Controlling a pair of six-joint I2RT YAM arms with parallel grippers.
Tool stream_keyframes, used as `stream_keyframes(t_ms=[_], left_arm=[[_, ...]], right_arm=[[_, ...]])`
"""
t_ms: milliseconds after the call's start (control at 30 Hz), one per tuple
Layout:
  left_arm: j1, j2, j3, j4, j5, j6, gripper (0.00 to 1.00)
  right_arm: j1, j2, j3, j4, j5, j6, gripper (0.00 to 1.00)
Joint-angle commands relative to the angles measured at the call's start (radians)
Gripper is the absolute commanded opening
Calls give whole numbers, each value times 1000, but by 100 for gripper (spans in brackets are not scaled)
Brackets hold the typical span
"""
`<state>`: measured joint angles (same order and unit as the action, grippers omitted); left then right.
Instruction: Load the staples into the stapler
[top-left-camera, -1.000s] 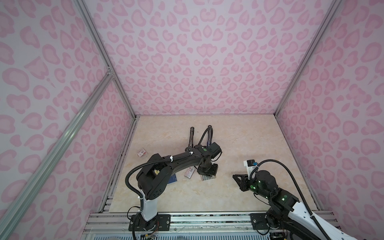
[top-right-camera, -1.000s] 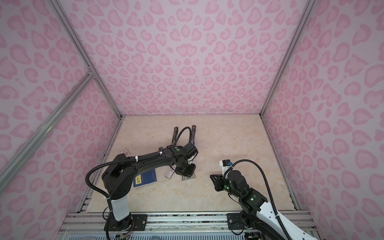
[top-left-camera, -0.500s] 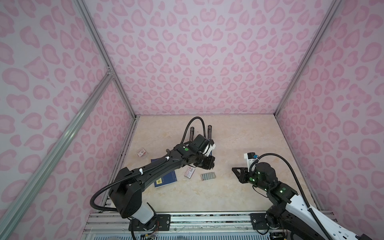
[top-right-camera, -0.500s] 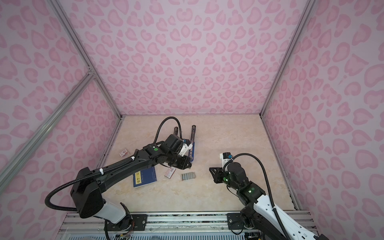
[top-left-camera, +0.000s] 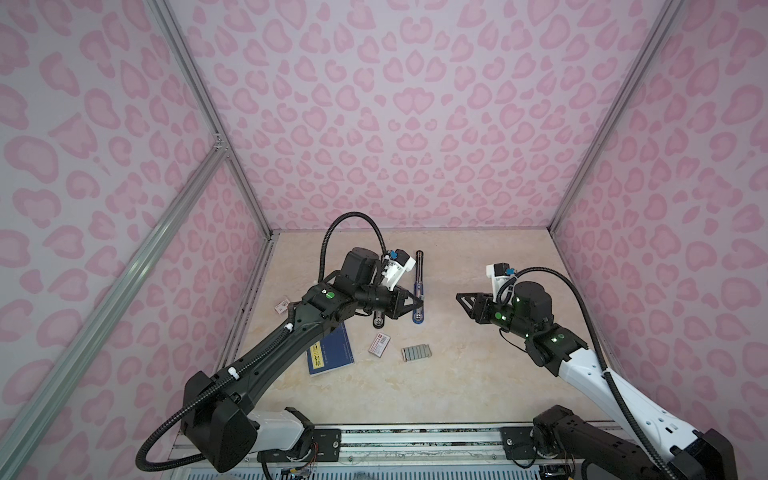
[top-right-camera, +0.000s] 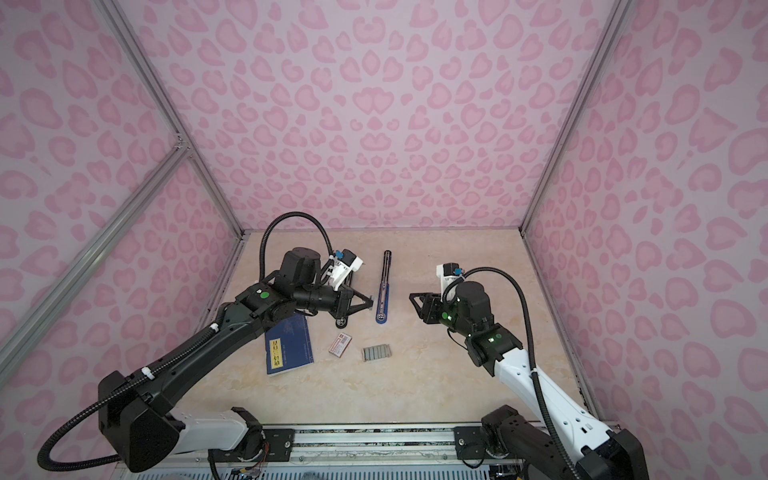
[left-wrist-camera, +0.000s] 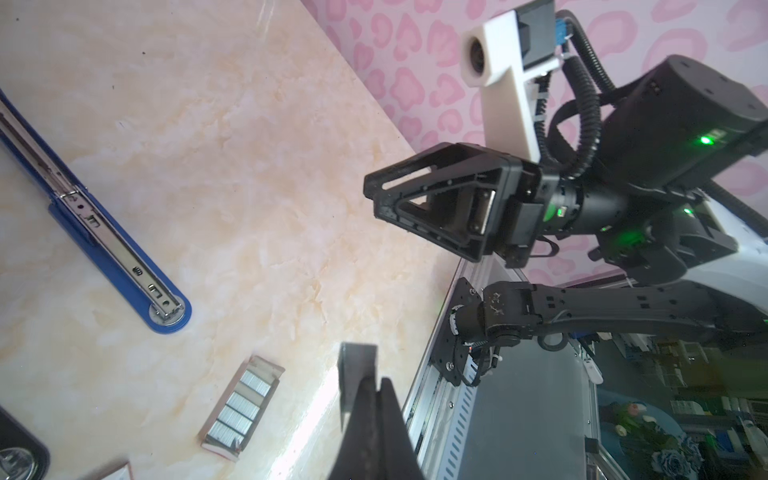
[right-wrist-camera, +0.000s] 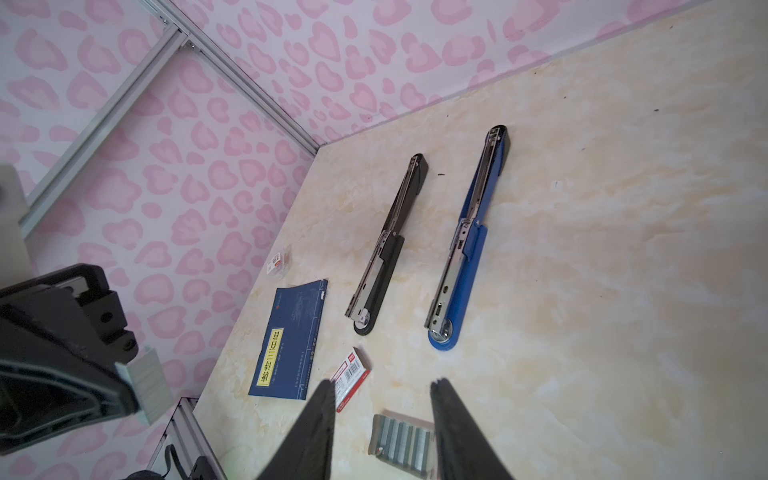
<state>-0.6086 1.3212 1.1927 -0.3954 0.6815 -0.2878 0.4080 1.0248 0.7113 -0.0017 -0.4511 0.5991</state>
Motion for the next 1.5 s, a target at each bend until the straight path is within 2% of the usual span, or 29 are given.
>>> stream_keyframes(t_ms=[0, 233, 367, 533, 700, 867, 1133, 1267, 1467], left_arm=[[3, -36, -8, 98, 62, 15, 3], [13, -48, 3, 136, 80, 13, 3], [15, -29, -16, 144, 0, 10, 3], [15, -35, -74, 254, 99, -45, 3], [11, -40, -97, 309, 181, -75, 3], [-8, -37, -101, 317, 225, -76, 4], [-34, -28, -94, 316, 254, -73, 4], [-36, -28, -91, 318, 261, -74, 4], [-36, -27, -90, 318, 265, -76, 3]], right_arm=[[-21, 38, 24, 107, -175, 31, 42], [-44, 91, 81, 207, -273, 41, 55], [-45, 108, 62, 286, -299, 76, 55], [-43, 97, -22, 512, -382, 171, 51], [-35, 81, -70, 624, -437, 207, 52], [-14, 86, -101, 754, -494, 260, 54], [2, 123, -127, 965, -560, 360, 51], [14, 129, -131, 993, -572, 369, 52], [43, 105, -134, 885, -561, 292, 53]])
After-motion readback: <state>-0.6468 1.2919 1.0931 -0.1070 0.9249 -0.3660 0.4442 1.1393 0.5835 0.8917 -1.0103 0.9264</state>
